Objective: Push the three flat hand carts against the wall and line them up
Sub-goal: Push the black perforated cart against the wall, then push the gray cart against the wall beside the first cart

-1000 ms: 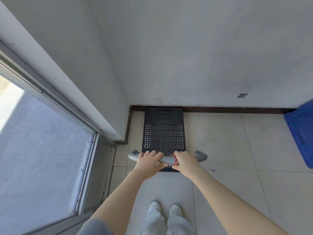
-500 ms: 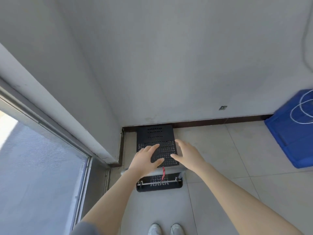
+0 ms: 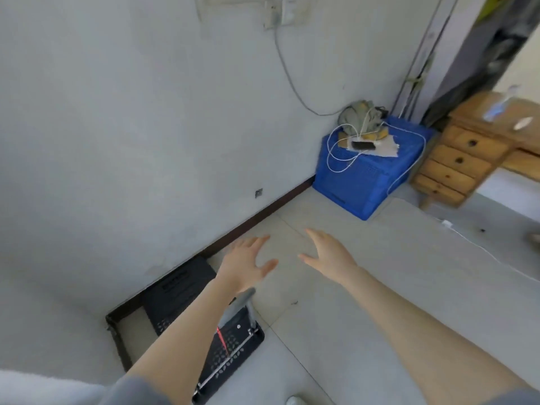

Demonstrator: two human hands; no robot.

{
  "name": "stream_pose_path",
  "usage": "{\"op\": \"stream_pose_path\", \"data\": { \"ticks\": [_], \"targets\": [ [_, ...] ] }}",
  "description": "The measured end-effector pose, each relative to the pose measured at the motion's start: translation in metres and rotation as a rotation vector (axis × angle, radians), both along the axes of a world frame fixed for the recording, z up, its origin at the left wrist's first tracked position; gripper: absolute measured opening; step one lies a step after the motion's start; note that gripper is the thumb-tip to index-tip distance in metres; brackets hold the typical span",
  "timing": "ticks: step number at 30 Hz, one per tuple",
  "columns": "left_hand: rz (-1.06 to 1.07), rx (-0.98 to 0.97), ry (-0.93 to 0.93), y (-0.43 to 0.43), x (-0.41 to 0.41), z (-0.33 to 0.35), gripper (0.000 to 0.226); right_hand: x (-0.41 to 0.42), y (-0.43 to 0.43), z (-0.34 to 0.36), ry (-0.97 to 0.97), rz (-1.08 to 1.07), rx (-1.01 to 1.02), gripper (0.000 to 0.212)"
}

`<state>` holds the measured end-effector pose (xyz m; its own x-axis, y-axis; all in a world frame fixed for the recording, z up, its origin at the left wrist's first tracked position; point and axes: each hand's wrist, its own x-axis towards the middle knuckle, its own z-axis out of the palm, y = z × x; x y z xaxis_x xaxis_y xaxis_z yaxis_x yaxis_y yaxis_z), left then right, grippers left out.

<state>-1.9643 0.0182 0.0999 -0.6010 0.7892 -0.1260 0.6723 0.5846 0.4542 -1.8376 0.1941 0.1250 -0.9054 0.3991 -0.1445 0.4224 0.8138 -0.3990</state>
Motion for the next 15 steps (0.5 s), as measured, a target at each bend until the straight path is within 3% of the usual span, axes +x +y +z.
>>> {"op": "stream_pose_path", "data": {
  "ticks": [6, 9, 15],
  "targets": [
    [-0.396, -0.076, 0.085, 0.047, 0.063, 0.03, 0.068, 0.114, -0.008, 0.021, 0.04, -0.343, -0.007, 0.069],
    [-0.416, -0.074, 0.099, 0.06, 0.08, 0.038, 0.068, 0.141, -0.006, 0.029, 0.032, -0.4, -0.027, 0.068],
    [-0.686, 0.035, 0.153, 0.112, 0.192, 0.069, 0.067, 0.294, 0.002, 0.051, 0.019, -0.787, -0.013, 0.071]
  ]
}}
